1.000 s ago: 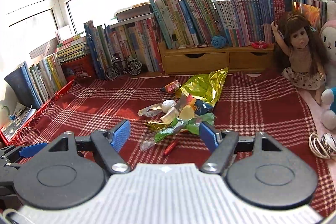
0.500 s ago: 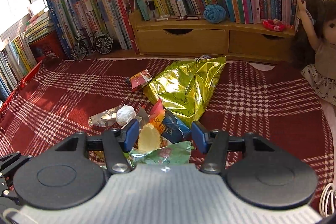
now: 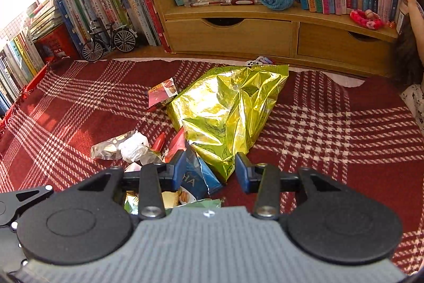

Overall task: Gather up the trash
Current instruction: 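Grasp a green snack wrapper with the left tool while the right tool grasps a blue wrapper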

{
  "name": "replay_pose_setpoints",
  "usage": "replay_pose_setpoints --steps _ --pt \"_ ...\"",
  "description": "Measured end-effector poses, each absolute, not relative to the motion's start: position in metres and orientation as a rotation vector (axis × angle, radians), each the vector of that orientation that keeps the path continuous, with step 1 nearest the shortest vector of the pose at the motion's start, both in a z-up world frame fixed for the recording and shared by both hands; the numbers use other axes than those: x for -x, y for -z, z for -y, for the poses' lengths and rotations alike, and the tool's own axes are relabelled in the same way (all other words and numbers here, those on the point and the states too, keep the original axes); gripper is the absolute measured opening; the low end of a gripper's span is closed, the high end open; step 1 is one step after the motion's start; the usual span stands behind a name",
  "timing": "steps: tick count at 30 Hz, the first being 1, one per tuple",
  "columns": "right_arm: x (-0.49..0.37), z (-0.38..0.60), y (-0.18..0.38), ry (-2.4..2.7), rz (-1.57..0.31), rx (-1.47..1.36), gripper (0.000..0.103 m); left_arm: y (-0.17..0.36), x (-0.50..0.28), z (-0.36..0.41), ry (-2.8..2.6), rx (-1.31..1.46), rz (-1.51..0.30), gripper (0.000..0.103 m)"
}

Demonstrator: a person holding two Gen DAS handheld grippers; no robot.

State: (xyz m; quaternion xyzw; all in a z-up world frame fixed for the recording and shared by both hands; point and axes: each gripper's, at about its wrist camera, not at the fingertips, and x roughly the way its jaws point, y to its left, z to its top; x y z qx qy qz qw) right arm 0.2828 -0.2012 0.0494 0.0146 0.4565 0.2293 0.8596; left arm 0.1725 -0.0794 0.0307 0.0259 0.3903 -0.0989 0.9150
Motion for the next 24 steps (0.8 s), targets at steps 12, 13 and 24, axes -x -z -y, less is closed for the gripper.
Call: replay_pose_setpoints --steps 12,13,24 --pt "-0.29 0.191 -0.032 -0.506 -1.013 -0.027 0.047 -0.025 -0.167 0.075 0.165 -0.011 -0.798 0.034" --pt "-0.29 0.19 -0.031 -0.506 -1.016 -0.027 0.047 -0.028 -0.165 0.075 0.157 -0.013 -0.794 0.034" --pt "-0.284 0.169 -0.034 -0.546 -0.992 0.04 0.047 -0.048 -0.136 0.048 0.062 0.024 -0.796 0.034"
